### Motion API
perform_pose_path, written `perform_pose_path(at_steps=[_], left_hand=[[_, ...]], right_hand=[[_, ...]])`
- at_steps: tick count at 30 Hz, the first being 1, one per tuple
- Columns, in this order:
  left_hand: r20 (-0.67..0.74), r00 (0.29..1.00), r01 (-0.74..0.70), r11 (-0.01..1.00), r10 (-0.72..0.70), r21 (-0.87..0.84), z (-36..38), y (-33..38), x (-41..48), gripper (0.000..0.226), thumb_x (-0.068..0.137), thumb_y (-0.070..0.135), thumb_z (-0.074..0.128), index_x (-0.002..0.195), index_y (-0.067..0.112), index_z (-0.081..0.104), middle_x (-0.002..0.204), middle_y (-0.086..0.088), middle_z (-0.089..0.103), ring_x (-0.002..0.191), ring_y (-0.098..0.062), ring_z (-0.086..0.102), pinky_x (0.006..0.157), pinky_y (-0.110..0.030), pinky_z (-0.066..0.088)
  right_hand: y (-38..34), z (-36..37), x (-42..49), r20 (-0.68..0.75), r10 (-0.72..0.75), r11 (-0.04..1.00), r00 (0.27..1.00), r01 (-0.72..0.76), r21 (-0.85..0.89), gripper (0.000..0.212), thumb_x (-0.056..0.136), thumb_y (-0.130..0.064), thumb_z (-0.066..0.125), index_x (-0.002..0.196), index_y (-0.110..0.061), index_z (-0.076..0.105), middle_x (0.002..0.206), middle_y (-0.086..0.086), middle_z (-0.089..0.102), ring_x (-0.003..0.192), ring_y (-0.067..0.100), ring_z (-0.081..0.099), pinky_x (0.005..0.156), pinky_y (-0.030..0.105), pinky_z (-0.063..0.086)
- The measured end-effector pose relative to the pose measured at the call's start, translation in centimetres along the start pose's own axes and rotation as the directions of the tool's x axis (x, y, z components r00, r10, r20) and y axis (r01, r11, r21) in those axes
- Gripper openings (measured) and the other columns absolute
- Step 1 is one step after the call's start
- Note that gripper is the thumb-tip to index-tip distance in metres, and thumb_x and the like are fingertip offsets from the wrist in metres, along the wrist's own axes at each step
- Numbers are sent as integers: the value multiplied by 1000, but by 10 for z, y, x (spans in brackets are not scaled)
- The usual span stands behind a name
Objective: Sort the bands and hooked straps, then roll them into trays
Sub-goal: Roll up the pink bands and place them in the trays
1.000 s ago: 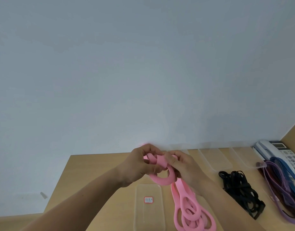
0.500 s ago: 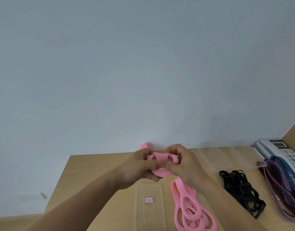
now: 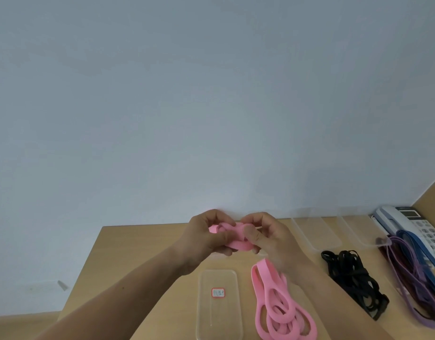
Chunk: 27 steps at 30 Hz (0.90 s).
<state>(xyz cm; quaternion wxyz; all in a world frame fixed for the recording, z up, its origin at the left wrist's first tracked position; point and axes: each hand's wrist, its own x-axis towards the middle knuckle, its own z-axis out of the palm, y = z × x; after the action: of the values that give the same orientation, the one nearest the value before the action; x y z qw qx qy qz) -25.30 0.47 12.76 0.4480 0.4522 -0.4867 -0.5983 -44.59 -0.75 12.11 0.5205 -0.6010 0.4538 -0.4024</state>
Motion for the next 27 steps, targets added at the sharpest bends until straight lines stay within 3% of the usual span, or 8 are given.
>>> perform_pose_path(at_steps=[4, 7, 11, 13, 15, 17, 23, 27], left_hand=[[72, 996, -54, 998, 53, 22, 2, 1, -3, 29, 82, -16, 66, 77, 13, 68, 101, -11, 74, 79, -31, 72, 63, -29, 56], [81, 994, -76, 996, 72, 40, 4, 3, -5, 34, 80, -17, 68, 70, 16, 68, 105, -11, 74, 79, -26, 72, 64, -28, 54], [47, 994, -96, 995, 94, 32, 2, 1, -6, 24, 80, -10, 71, 82, 14, 73, 98, -16, 72, 78, -26, 70, 68, -29, 55], [85, 993, -90, 996, 88, 24, 1, 1, -7, 22, 79, 0, 73, 93, 17, 72, 101, -20, 71, 86, -30, 70, 76, -30, 56], [105, 991, -84, 996, 81, 28, 0, 1, -8, 24, 81, 7, 70, 100, 22, 72, 105, -12, 72, 89, -28, 71, 78, -26, 56], [85, 992, -100, 994, 96, 44, 1, -1, -8, 25, 83, 8, 67, 99, 25, 73, 104, -6, 72, 84, -24, 71, 76, -25, 55], [-1, 989, -147, 988, 147, 37, 3, -6, -9, 25, 89, -3, 67, 95, 21, 76, 98, -12, 74, 69, -24, 70, 68, -27, 56], [-21, 985, -169, 985, 170, 34, 5, -6, -5, 19, 91, 4, 68, 100, 19, 76, 99, -11, 75, 76, -26, 73, 64, -28, 57]], right_hand=[[-4, 3, -1, 47, 27, 998, 999, -30, 59, 32, 77, -44, 69, 107, -33, 72, 87, 3, 71, 61, 15, 61, 57, 26, 50], [-4, 5, -1, 44, -32, 999, 999, 31, 33, 18, 89, -25, 70, 98, -40, 74, 79, 4, 74, 60, 15, 65, 53, 24, 50], [-4, 9, 0, -50, -63, 998, 997, 64, 18, 28, 92, -17, 68, 87, -43, 76, 69, 2, 72, 52, 12, 62, 49, 23, 49], [-3, 9, 1, -91, -57, 997, 994, 61, 41, 18, 91, -20, 69, 88, -36, 77, 66, 4, 71, 51, 13, 62, 47, 24, 48], [-2, 7, 2, -105, -39, 998, 994, 44, 45, 9, 90, -21, 70, 94, -28, 75, 65, 4, 71, 50, 14, 61, 47, 24, 48], [0, 6, 2, -107, -25, 999, 994, 28, 32, 9, 91, -19, 69, 100, -20, 73, 63, 3, 70, 49, 14, 61, 46, 24, 47], [4, 5, 1, -131, -34, 998, 991, 39, 41, 10, 91, -19, 69, 100, -16, 73, 62, 5, 69, 49, 16, 61, 44, 25, 47], [3, 6, 2, -158, -37, 996, 987, 49, 73, 12, 91, -26, 69, 96, -17, 76, 65, 14, 69, 50, 20, 60, 45, 26, 47]])
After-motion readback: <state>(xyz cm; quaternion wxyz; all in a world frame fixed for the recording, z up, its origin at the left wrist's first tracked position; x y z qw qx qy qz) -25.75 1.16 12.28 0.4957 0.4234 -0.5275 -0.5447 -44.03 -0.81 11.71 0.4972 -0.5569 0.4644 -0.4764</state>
